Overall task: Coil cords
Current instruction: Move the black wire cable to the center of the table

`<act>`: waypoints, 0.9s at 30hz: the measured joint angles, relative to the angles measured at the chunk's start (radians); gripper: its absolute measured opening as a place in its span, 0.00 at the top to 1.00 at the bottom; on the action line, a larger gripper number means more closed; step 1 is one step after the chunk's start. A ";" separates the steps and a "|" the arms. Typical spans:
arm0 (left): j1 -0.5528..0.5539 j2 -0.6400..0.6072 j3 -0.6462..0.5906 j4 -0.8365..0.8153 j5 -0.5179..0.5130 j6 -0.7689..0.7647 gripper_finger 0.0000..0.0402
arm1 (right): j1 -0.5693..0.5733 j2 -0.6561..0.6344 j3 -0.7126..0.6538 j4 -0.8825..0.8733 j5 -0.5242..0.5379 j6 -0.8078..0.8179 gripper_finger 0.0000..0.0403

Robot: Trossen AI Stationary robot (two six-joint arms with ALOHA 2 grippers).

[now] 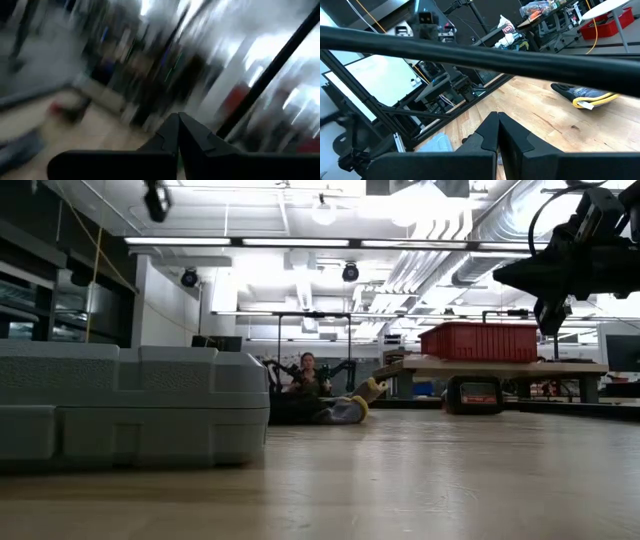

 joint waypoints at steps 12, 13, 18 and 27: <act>0.150 0.390 0.260 -0.040 0.050 -0.084 1.00 | -0.002 0.000 0.000 0.000 0.001 -0.003 1.00; 0.153 0.398 0.260 -0.041 0.048 -0.116 1.00 | -0.003 0.000 0.000 0.002 0.002 -0.008 1.00; 0.154 0.414 0.260 -0.046 0.047 -0.246 1.00 | -0.004 0.006 0.000 0.180 0.036 0.309 1.00; 0.233 0.411 0.262 -0.125 -0.155 -0.184 1.00 | -0.004 0.291 0.222 0.689 0.165 0.076 1.00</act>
